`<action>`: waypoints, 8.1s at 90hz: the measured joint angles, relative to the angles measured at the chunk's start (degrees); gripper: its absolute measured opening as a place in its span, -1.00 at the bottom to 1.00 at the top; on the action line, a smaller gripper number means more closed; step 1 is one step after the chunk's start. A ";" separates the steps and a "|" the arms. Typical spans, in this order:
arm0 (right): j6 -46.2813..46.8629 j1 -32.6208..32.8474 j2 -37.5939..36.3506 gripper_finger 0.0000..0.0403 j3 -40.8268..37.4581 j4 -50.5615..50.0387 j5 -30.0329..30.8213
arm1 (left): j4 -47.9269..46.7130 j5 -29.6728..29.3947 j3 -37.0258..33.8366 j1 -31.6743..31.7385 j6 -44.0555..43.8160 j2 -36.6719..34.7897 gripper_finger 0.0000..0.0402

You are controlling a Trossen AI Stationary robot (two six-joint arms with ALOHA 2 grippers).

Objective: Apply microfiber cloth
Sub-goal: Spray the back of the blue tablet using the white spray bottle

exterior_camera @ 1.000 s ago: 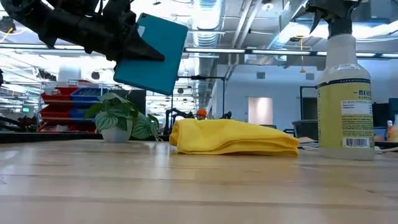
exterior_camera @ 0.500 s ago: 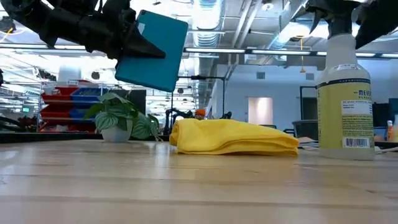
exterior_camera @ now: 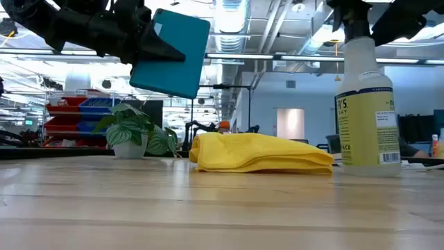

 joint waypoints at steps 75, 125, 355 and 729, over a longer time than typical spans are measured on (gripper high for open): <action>-22.68 -12.80 1.95 0.32 4.00 6.94 -13.19 | -0.55 -0.04 -0.02 0.00 -0.09 0.00 -0.94; -23.88 -16.79 3.88 -0.42 4.06 9.83 -14.87 | -0.55 0.00 -0.02 0.00 -0.02 0.01 -0.94; -3.81 -2.93 37.00 0.54 53.68 -26.41 -13.05 | -0.61 0.50 -0.07 -0.61 1.42 0.02 -0.94; -36.55 -11.54 26.29 0.35 14.23 29.67 -28.95 | 15.75 5.49 11.34 -1.25 9.29 28.92 -0.94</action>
